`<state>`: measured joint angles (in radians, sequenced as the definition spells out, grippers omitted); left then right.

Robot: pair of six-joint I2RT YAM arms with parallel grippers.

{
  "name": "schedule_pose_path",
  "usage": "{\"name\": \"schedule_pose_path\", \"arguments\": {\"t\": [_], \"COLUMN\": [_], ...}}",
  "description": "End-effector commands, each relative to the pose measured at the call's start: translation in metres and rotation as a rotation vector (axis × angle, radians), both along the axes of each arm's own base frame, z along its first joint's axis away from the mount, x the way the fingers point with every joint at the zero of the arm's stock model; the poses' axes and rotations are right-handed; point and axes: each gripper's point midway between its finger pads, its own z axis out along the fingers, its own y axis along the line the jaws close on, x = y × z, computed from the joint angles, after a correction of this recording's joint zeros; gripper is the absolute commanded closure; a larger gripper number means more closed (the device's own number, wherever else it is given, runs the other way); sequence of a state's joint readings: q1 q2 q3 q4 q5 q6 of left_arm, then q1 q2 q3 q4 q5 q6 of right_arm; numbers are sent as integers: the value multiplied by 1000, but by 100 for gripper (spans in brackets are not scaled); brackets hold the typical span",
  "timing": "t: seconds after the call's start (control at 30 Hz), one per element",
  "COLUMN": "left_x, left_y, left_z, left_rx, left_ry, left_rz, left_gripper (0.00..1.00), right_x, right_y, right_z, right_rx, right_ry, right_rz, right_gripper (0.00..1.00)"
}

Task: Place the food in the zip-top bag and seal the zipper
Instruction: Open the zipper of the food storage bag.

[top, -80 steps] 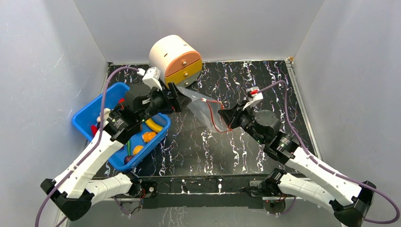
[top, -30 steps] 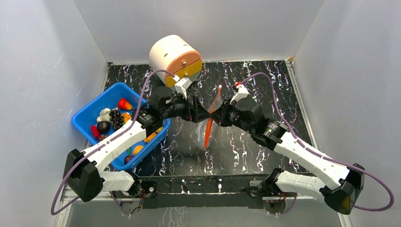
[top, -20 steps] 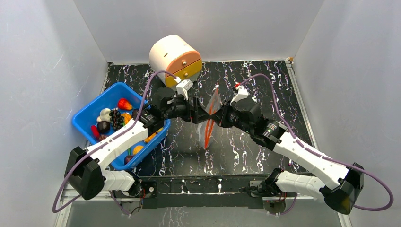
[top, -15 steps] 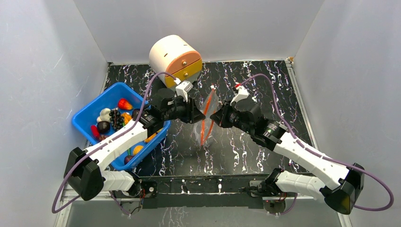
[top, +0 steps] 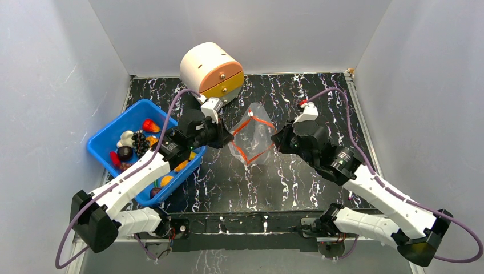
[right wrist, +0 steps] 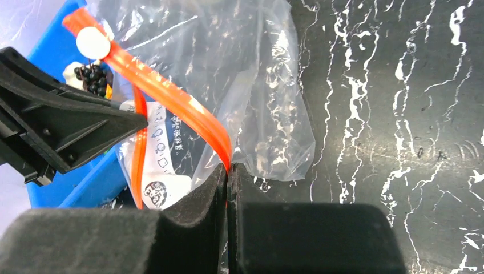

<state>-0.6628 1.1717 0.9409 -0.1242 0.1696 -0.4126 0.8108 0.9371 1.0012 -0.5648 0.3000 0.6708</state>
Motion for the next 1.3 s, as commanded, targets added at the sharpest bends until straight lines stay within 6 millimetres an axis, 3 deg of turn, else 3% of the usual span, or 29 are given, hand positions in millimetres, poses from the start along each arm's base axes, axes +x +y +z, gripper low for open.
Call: {"name": "schedule_pose_path", "arguments": {"t": [0.0,0.1,0.17,0.3,0.37,0.57,0.7,0.93,1.07,1.2,1.27], "left_x": [4,0,-4,-12,-13,-18,-15,8,16,26,27], "left_y": [11,3,-2,-8,-7,5,21,85,132,196,229], "left_z": [12,19,22,26,30,47,51,21,6,-9,-30], "left_rx": [-10,-54,-75,-70,-65,-77,-39,225,395,399,411], "left_ry": [-39,-29,-5,48,64,43,-6,-11,20,113,181], "left_rz": [65,30,7,-32,-34,14,73,381,573,783,886], "left_gripper": [93,90,82,49,38,24,21,25,35,46,38], "right_x": [4,-1,-1,0,2,0,1,-1,-5,-6,-7], "right_y": [-13,5,11,12,10,8,0,-10,-6,-7,-10], "right_z": [28,34,39,45,45,40,37,42,38,35,38], "right_rx": [10,69,101,98,91,67,40,26,52,28,19], "right_ry": [-63,-79,-92,-103,-106,-89,-85,-103,-105,-117,-131], "right_rz": [-62,28,48,54,42,46,12,-7,22,36,35], "right_gripper": [100,100,100,100,100,100,100,100,100,100,100]}}
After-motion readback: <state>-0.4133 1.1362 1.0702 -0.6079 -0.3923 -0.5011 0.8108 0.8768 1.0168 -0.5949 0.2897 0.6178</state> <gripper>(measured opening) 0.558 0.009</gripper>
